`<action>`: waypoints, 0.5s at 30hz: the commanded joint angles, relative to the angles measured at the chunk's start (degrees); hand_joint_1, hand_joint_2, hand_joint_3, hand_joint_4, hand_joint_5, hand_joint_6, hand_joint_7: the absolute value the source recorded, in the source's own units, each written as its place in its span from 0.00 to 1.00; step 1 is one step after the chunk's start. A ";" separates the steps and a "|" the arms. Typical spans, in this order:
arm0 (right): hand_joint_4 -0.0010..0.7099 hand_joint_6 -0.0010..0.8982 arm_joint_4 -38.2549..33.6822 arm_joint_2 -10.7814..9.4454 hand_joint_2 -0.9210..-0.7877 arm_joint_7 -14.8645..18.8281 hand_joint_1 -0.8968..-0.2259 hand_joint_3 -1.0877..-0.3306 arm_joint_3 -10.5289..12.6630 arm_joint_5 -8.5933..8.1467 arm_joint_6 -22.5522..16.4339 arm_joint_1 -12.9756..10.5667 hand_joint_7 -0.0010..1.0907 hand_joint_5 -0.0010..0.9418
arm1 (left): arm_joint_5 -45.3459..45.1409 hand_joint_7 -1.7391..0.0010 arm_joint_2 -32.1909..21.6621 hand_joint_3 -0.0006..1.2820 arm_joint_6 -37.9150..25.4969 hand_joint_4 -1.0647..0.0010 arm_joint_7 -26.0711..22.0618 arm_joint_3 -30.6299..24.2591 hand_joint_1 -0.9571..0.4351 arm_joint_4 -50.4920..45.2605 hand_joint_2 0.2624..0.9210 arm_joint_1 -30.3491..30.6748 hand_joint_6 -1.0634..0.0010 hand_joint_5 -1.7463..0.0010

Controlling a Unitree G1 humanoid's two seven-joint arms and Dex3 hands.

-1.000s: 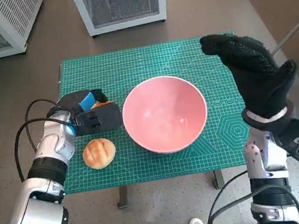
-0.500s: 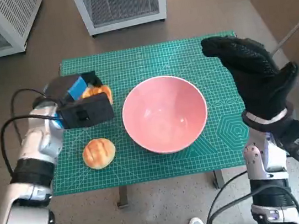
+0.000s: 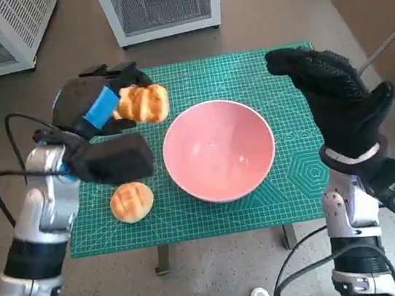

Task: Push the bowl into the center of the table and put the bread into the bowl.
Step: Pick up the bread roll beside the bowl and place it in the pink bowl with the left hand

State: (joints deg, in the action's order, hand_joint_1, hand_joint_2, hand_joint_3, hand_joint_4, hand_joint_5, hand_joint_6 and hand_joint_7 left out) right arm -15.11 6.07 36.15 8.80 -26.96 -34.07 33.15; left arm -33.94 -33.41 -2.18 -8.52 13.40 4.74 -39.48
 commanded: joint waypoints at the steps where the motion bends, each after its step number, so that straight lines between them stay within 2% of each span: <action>1: 0.77 0.17 -0.44 -0.05 0.00 1.09 0.71 0.85 0.01 -0.84 0.64 -1.46 0.60 0.02 | -1.63 0.32 0.26 0.03 3.29 0.26 -1.35 0.89 0.69 -11.39 0.99 3.11 0.41 0.40; 6: 0.77 0.17 -0.41 -0.17 0.00 1.18 0.71 0.86 0.01 -0.89 0.53 -1.60 0.60 0.02 | -1.51 0.33 1.69 0.01 5.19 0.26 -2.94 2.20 0.69 -12.30 0.99 3.71 0.38 0.41; 15: 0.78 0.17 -0.13 -0.22 0.00 1.14 0.72 0.86 0.09 -0.70 0.21 -1.95 0.61 0.02 | -1.26 0.33 4.30 0.05 10.84 0.32 -3.40 4.66 0.69 -6.67 1.00 2.80 0.43 0.34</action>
State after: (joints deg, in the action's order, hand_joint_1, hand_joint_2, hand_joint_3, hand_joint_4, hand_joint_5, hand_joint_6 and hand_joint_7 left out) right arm -15.13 6.01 36.89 8.78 -27.37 -34.08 32.69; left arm -35.39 -29.83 6.92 -11.56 17.34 -4.26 -36.71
